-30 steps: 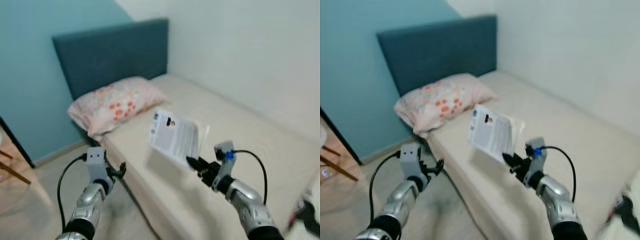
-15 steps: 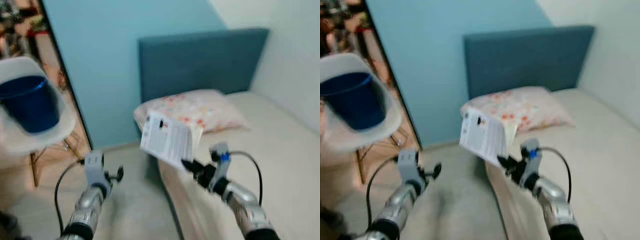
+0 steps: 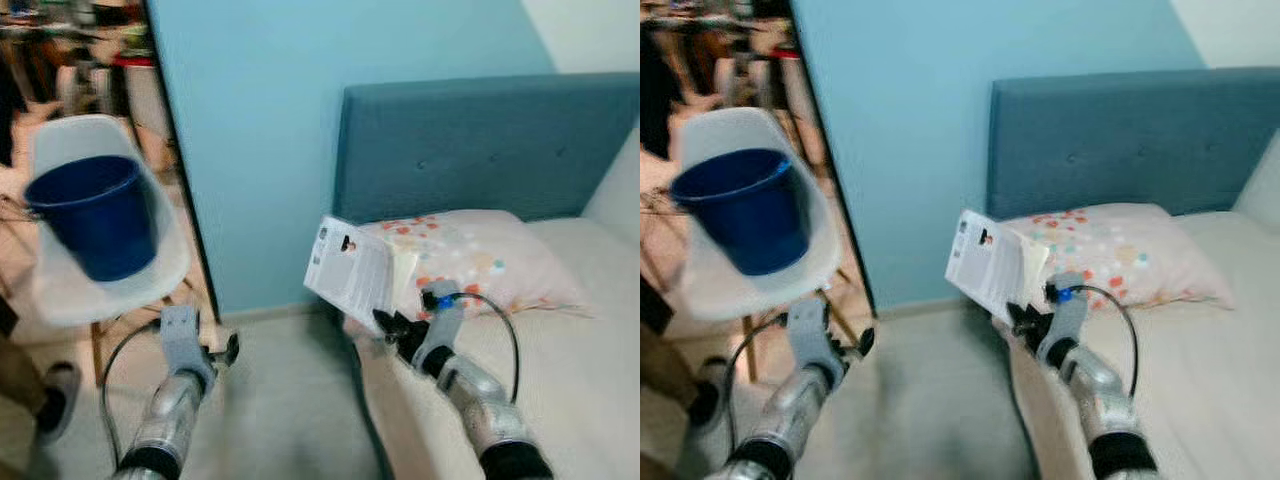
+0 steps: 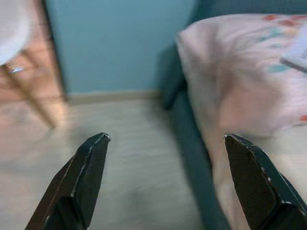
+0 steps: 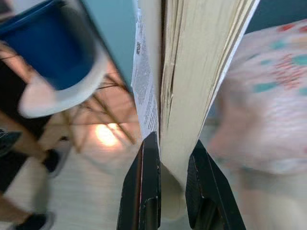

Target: Clean up the room

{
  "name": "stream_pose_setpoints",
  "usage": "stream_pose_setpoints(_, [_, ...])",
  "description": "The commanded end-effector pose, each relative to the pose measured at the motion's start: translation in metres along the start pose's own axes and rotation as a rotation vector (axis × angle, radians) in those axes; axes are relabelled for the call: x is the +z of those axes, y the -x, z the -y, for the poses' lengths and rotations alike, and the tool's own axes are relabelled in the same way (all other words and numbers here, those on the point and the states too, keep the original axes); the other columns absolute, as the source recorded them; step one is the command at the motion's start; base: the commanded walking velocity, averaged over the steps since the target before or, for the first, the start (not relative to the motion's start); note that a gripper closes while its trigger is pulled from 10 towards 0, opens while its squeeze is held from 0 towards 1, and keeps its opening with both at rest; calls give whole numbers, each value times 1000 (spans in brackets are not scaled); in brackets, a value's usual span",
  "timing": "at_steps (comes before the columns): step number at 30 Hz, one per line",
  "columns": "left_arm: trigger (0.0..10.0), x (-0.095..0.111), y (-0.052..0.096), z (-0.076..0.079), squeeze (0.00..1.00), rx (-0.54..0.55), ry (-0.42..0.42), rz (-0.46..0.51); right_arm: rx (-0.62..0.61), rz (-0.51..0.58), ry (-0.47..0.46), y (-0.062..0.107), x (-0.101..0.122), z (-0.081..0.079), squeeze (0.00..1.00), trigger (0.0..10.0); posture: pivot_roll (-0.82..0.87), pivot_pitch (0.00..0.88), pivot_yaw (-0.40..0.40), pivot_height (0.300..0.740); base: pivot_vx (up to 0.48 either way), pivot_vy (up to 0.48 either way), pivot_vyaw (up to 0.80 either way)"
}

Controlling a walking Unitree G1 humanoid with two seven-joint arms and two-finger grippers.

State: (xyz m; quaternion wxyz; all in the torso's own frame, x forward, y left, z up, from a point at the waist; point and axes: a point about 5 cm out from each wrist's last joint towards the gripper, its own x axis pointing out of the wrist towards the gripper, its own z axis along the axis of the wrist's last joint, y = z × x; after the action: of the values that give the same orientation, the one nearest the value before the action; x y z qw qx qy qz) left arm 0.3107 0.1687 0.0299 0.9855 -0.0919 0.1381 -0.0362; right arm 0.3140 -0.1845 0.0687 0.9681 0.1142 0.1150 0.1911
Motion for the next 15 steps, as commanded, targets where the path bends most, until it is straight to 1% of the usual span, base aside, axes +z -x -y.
stream_pose_setpoints(1, [10000,-5,4,-6,0,11,-10,-23,14,21,-18,-4,4,-4,0,10000,-37,0,-33,740,244,0,-788])
stream_pose_setpoints(2, [10000,-5,4,-6,0,11,-10,-23,14,21,-18,-4,4,-4,0,10000,-37,0,-33,740,244,0,-788])
stream_pose_setpoints(4, [10000,-5,3,0,0,-23,3,-12,-67,28,-22,-3,5,5,0,10000,-40,0,-37,740,0,0,-781])
stream_pose_setpoints(5, [10000,-5,3,0,0,-23,3,-12,-67,28,-22,-3,5,5,0,10000,-40,0,-37,740,0,0,-781])
stream_pose_setpoints(6, [10000,-6,3,3,0,-48,12,-13,-116,36,-34,-2,5,10,0,10000,-39,0,-38,740,0,0,0])
stream_pose_setpoints(7, [10000,-6,3,3,0,-48,12,-13,-116,36,-34,-2,5,10,0,10000,-39,0,-38,740,0,0,0])
stream_pose_setpoints(8, [10000,-7,4,5,0,-64,19,-15,-147,41,-43,-2,5,13,0,10000,-39,0,-38,740,0,0,0])
stream_pose_setpoints(9, [10000,-7,4,6,0,-69,7,-18,-164,23,-55,-3,2,14,0,10000,-42,0,-39,740,0,-446,0])
stream_pose_setpoints(12, [10000,-7,3,6,0,-60,9,-18,-170,10,-57,-4,0,13,0,10000,-44,0,-40,740,0,-446,0])
stream_pose_setpoints(13, [10000,-6,3,4,0,-38,16,-17,-175,-8,-64,-4,-2,13,0,10000,-47,0,-41,740,0,-240,0])
stream_pose_setpoints(14, [10000,-6,3,4,0,-38,16,-17,-175,-8,-64,-4,-2,13,0,10000,-47,0,-41,740,0,-240,0])
stream_pose_setpoints(15, [10000,-5,2,3,0,-26,30,-13,-178,-18,-71,-5,-3,13,0,10000,-46,0,-42,740,0,0,0])
